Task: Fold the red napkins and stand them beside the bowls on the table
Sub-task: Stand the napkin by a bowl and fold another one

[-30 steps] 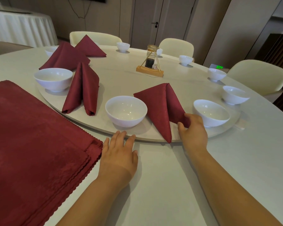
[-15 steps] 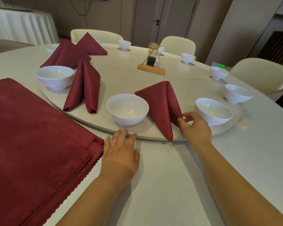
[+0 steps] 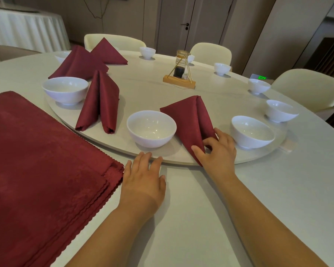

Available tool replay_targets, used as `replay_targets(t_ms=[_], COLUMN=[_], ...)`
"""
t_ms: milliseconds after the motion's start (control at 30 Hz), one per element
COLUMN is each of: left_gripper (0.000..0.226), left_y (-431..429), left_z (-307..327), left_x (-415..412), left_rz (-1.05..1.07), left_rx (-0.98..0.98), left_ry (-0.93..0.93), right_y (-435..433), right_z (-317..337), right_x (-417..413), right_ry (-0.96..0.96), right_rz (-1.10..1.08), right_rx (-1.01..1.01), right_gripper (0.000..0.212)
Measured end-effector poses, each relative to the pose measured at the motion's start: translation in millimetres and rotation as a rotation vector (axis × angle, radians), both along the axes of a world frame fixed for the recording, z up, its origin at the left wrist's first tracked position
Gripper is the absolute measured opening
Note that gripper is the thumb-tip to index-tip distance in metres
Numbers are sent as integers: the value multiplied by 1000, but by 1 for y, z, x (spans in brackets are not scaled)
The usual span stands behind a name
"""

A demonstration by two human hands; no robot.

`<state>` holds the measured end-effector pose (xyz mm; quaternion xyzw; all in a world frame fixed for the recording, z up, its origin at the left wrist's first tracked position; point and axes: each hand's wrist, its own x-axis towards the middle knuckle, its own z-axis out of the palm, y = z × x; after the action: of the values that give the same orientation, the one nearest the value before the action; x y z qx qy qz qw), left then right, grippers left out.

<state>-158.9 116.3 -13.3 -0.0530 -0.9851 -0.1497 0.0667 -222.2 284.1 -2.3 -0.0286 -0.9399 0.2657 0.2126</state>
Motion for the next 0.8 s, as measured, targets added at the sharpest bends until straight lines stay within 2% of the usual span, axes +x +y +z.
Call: replay_targets(t_ms=[300, 400, 700, 800], left_gripper=[50, 51, 51, 51], left_y=[0, 0, 1, 1], left_z=[0, 0, 1, 1], left_x=[-1, -2, -2, -2], left_rz=[8, 6, 11, 10], left_rx=[-4, -4, 4, -3], left_ry=[-6, -6, -8, -12], right_y=[13, 18, 32, 34], right_z=[-3, 4, 5, -1], right_x=[-22, -23, -17, -15], right_ry=[56, 40, -2, 32], right_rz=[198, 254, 303, 305], right_rx=[-108, -155, -287, -199], right_gripper=[6, 12, 10, 27])
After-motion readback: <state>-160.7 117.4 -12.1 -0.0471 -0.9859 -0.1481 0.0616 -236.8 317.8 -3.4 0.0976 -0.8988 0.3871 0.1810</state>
